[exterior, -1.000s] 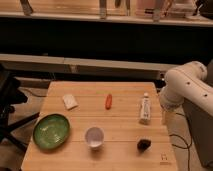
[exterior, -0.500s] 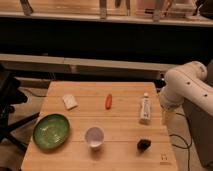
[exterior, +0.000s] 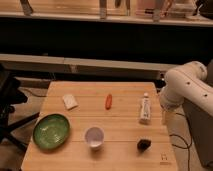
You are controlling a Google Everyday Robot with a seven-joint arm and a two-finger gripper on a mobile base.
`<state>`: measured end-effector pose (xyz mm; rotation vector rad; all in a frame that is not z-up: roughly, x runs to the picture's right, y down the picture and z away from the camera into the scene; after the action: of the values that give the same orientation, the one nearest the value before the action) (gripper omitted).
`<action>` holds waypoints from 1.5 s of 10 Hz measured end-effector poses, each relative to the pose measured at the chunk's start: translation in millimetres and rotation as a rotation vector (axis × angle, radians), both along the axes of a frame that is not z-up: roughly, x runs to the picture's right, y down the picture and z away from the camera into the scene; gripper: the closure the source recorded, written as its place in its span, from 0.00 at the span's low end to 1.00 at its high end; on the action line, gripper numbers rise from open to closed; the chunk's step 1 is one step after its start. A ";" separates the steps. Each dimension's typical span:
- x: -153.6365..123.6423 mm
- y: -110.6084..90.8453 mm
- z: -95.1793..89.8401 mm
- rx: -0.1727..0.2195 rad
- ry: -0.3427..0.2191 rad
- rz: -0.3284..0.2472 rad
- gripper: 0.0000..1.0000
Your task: Knock the eraser over
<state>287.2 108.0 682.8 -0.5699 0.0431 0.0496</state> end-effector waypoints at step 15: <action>-3.5 64.1 -2.8 -0.036 -0.032 -0.034 0.20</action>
<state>283.7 172.0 680.0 -0.6056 0.0231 0.0064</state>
